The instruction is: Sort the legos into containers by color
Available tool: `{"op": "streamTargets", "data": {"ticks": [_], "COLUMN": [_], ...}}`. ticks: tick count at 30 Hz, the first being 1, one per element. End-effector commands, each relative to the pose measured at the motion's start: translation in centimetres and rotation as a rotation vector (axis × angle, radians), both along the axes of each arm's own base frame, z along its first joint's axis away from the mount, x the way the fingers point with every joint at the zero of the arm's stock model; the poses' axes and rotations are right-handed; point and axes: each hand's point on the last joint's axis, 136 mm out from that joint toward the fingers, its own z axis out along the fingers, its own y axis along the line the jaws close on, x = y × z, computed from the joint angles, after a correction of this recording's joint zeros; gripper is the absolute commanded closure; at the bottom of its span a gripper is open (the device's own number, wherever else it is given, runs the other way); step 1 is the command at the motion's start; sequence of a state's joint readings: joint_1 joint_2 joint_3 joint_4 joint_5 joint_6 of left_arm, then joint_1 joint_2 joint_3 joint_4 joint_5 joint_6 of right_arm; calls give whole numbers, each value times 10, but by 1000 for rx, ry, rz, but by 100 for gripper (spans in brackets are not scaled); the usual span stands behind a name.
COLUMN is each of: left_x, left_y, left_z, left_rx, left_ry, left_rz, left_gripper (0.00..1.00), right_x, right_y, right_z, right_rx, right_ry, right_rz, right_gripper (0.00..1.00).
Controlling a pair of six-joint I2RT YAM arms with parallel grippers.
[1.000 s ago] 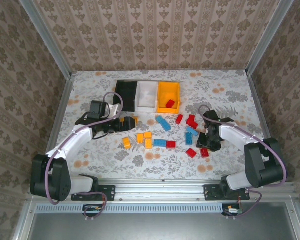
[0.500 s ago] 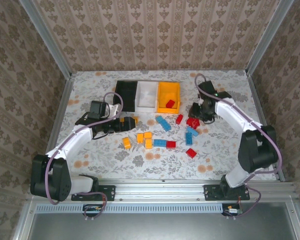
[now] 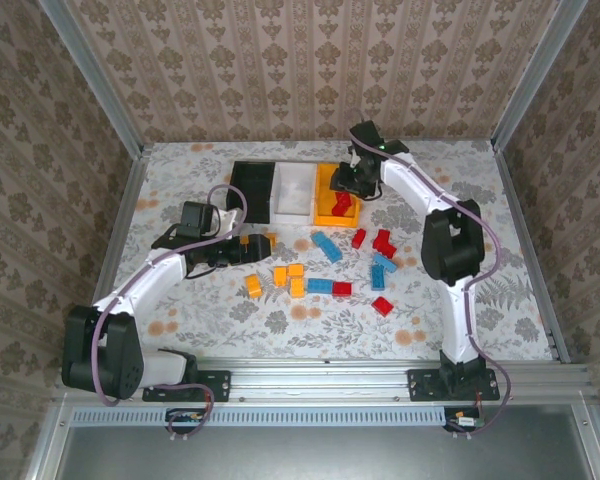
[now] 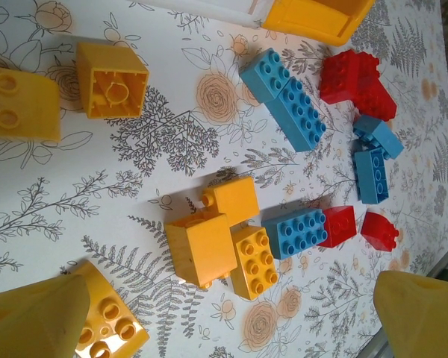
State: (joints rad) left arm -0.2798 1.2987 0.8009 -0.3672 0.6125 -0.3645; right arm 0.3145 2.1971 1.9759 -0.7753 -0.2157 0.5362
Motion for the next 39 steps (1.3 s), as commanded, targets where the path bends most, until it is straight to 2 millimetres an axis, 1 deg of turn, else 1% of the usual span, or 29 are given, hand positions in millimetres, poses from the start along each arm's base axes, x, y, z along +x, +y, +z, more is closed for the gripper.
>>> {"op": "streamTargets", "data": {"ticks": [1,4,6,8,9,11,13,15,16,18,20,21,24,27,29,30,33,36,39], "left_x": [2,3,3,3,2,2,1,0,0,-1,-1,-2,-6,-13,-19,-26,-36,-43,-46], "left_y": [2,2,2,2,2,3,3,2,2,-1,-4,-6,-17,-37,-51,-62,-80,-90,-95], "left_z": [1,1,2,3,3,5,6,6,7,7,9,9,10,9,8,8,3,-2,-6], "left_rx": [14,14,13,12,13,13,12,9,6,0,-5,-7,-11,-14,-11,-9,-1,16,26], "left_ry": [-10,-9,-11,-10,-11,-16,-22,-23,-25,-28,-34,-35,-39,-38,-38,-38,-29,-18,-10], "left_rz": [-11,-10,-9,-10,-10,-8,-7,-9,-10,-19,-29,-38,-69,-127,-170,-205,-265,-293,-303], "left_gripper": [0,0,0,0,0,0,0,0,0,0,0,0,0,0,0,0,0,0,0], "right_x": [0,1,-2,-9,-17,-34,-58,-89,-103,-137,-166,-181,-218,-243,-254,-258,-265,-268,-268], "right_y": [7,8,6,2,-2,-11,-26,-45,-52,-67,-77,-81,-90,-91,-91,-91,-88,-84,-78], "right_z": [-3,6,19,35,44,53,53,42,39,23,13,6,-11,-26,-35,-41,-50,-61,-69], "right_rx": [18,22,19,15,10,-10,-66,-135,-158,-199,-219,-223,-218,-194,-192,-188,-175,-160,-138], "right_ry": [43,24,3,-23,-42,-66,-67,-33,-21,29,66,90,143,187,213,228,245,267,281], "right_rz": [-1,9,12,18,20,26,34,46,54,73,85,91,94,100,104,105,113,118,123], "right_gripper": [51,46,44,44,43,42,40,39,39,38,37,37,36,35,34,34,32,31,30]}}
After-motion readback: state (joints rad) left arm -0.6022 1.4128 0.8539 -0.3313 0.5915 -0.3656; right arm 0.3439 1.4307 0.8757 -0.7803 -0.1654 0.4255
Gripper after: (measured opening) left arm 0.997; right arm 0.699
